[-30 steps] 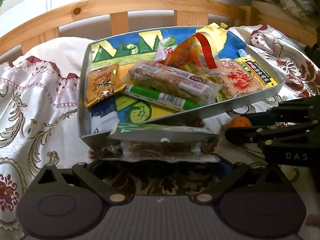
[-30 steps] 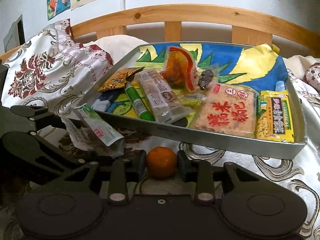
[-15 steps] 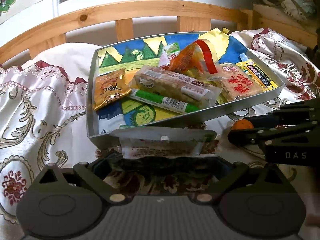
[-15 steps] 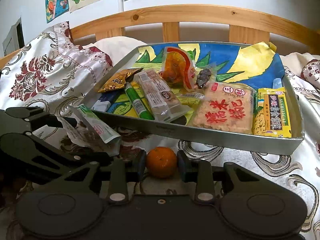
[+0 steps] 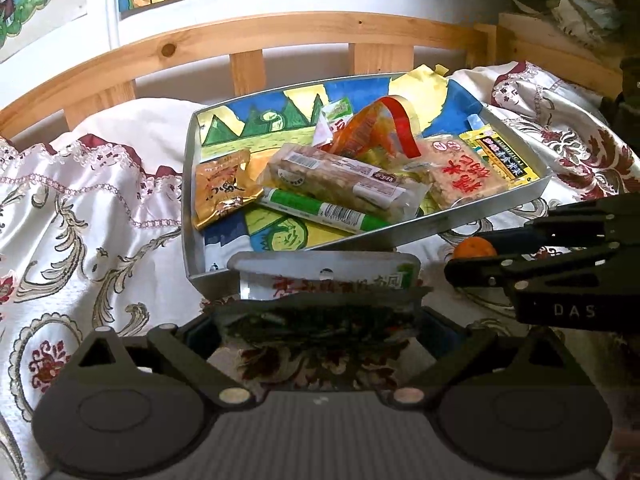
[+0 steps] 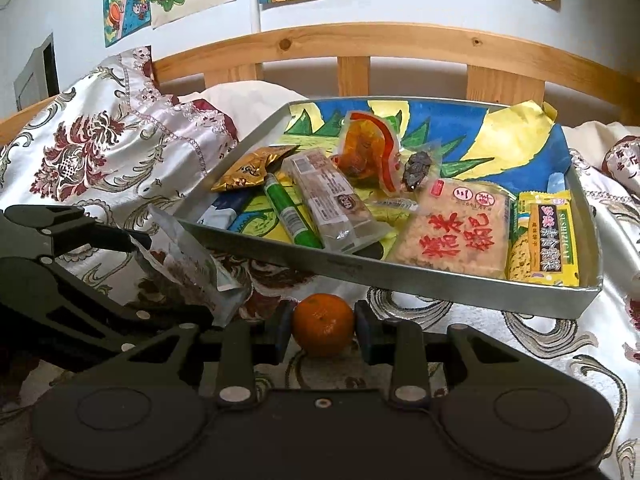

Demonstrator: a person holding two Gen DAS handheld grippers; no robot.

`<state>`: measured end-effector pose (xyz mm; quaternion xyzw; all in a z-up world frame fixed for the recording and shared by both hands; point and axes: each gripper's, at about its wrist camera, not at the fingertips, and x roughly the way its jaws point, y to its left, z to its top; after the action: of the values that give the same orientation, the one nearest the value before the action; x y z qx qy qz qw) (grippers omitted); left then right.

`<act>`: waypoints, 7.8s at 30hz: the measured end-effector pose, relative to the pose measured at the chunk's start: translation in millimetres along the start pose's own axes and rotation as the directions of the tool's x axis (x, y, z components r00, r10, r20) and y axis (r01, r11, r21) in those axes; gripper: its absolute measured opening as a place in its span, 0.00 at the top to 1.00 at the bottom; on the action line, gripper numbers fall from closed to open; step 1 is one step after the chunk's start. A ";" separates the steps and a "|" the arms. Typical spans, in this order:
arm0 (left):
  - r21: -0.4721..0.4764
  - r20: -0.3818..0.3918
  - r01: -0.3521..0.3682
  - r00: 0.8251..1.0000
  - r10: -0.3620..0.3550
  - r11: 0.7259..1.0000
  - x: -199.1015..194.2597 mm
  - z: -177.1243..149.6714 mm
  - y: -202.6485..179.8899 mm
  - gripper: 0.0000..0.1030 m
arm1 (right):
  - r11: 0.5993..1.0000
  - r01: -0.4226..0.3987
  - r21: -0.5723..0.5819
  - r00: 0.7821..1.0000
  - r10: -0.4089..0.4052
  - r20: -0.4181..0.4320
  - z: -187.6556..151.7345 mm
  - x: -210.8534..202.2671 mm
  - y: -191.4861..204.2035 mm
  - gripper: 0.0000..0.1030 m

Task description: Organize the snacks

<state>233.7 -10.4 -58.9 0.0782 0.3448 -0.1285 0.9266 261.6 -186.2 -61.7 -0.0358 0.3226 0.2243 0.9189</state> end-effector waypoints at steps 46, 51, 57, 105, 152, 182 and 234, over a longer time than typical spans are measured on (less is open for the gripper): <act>-0.100 0.081 -0.056 0.995 0.064 0.993 -10.3 62.8 33.3 0.03 | 0.997 0.071 0.044 0.984 -0.077 0.163 9.5 -25.8 -8.3 0.65; -0.106 0.088 -0.052 0.994 0.061 0.993 6.6 76.3 41.2 0.03 | 0.994 0.089 0.058 0.977 -0.099 0.187 16.8 -19.6 -14.8 0.65; -0.113 0.123 -0.033 0.991 0.047 0.993 26.9 101.7 49.3 0.03 | 0.987 0.132 0.088 0.966 -0.148 0.211 30.4 -11.6 -25.9 0.65; -0.184 0.124 -0.105 0.984 0.129 0.977 140.4 136.9 52.7 0.02 | 0.952 0.229 0.204 0.930 -0.276 0.243 69.1 74.0 -86.7 0.41; -0.238 0.207 -0.167 0.954 0.218 0.957 -8.3 100.2 47.9 0.01 | 0.956 0.255 0.143 0.897 -0.289 0.333 86.1 -28.5 -22.3 0.01; -0.325 0.208 -0.185 0.943 0.261 0.927 -125.3 28.3 26.7 0.01 | 0.966 0.240 0.102 0.907 -0.260 0.331 50.6 -121.6 27.7 0.01; -0.395 0.108 -0.246 0.944 0.310 0.885 -173.6 -27.4 -14.4 0.01 | 0.957 0.226 0.184 0.937 -0.265 0.229 -19.2 -179.1 43.7 0.01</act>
<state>85.9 14.3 34.1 -0.0635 0.2686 0.0685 0.9587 107.7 -220.8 35.6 0.0244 0.2133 0.0846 0.9730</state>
